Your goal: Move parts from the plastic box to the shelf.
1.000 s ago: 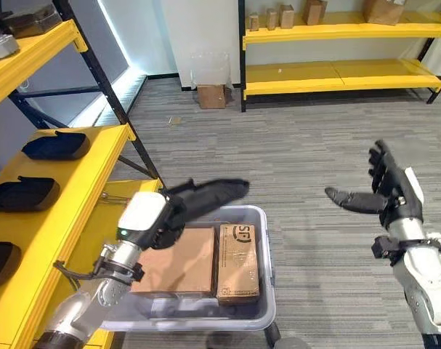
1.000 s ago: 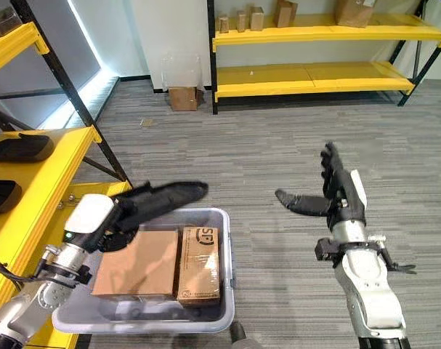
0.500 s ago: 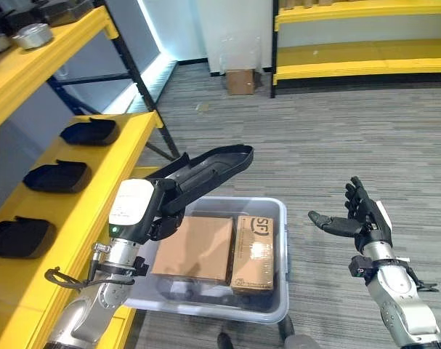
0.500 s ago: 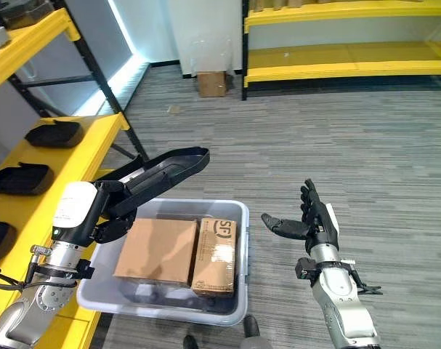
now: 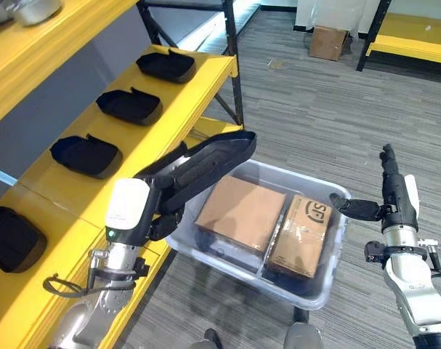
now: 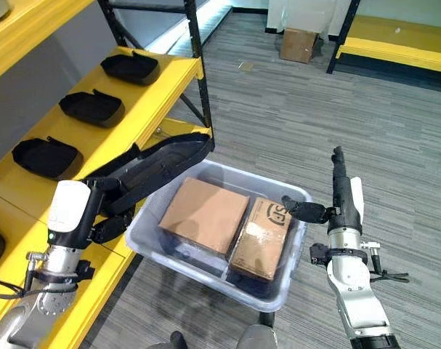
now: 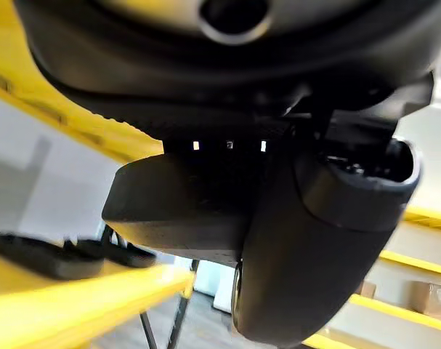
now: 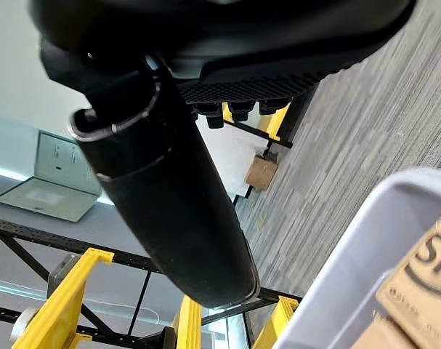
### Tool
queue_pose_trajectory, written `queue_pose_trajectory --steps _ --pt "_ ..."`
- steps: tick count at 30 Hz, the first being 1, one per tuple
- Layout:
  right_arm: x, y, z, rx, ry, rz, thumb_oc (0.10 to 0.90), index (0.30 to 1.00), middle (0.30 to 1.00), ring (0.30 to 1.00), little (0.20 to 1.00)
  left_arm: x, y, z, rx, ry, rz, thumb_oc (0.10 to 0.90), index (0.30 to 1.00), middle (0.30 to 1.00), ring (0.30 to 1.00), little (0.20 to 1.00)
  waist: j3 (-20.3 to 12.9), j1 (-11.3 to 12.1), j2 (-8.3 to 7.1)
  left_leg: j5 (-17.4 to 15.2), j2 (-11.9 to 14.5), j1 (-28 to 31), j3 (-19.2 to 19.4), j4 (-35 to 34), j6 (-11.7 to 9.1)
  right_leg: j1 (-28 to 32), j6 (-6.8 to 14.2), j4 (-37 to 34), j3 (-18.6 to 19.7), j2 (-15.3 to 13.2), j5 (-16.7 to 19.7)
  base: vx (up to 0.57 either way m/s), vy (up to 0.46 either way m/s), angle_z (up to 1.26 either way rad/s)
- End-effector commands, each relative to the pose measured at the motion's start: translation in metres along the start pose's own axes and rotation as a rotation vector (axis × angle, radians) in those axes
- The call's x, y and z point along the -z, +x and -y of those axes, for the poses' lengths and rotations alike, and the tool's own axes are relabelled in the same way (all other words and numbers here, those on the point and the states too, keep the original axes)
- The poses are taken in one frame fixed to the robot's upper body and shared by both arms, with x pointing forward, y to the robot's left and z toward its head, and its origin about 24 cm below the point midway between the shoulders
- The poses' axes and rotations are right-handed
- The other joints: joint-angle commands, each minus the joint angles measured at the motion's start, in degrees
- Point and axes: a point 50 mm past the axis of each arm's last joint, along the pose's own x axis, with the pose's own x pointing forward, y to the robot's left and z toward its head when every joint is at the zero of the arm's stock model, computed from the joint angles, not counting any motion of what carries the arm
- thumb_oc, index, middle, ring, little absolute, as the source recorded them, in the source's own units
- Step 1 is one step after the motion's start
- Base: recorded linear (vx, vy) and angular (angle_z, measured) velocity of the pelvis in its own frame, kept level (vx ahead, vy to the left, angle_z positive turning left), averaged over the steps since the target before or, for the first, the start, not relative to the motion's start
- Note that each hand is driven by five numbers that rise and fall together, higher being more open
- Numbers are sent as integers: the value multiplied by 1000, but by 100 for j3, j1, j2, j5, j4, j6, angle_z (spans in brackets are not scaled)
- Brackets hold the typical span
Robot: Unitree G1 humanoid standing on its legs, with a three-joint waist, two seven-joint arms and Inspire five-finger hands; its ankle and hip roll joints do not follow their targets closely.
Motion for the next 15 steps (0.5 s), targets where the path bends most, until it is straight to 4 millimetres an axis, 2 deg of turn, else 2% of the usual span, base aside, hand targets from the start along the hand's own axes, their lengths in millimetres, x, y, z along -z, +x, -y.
queue_pose_trajectory --steps 1,3,9,11,14,15 --pt "-58 11 8 102 74 335 900 1000 1000 1000 1000 -23 29 -58 -313 59 243 400 300 300 300 300 -801 -45 38 -190 79 -102 -162 -103 234 79 -58 -15 -135 571 -327 -26 439 26" --pt "-58 7 3 85 92 322 900 1000 1000 1000 1000 -29 31 -62 -316 58 290 400 300 300 300 300 -865 14 25 -328 -88 -166 -266 -165 308 122 102 -181 -179 501 -202 -55 384 32" --pt "-59 0 -11 51 120 343 900 1000 1000 1000 1000 -30 39 -69 -311 107 315 400 300 300 300 300 -911 111 -7 -507 -340 -251 -288 -165 462 -93 241 -27 -430 259 22 -80 271 20" --pt "-58 -3 -12 61 134 338 900 1000 1000 1000 1000 -30 43 -72 -320 98 323 400 300 300 300 300 -871 70 13 -458 -375 -382 -571 -165 557 -179 152 433 -63 412 -296 -86 203 33" --pt "-58 -10 -7 83 110 357 900 1000 1000 1000 1000 -32 48 -71 -324 74 321 400 300 300 300 300 -850 -94 7 -332 -499 -563 -1091 -165 742 -400 -36 1284 801 1033 -741 -49 99 77" --pt "-58 -11 -6 78 108 365 900 1000 1000 1000 1000 -32 49 -71 -328 76 310 400 300 300 300 300 -865 -110 6 -317 -512 -601 -1149 -165 754 -461 -68 1389 873 1099 -796 -18 75 112"
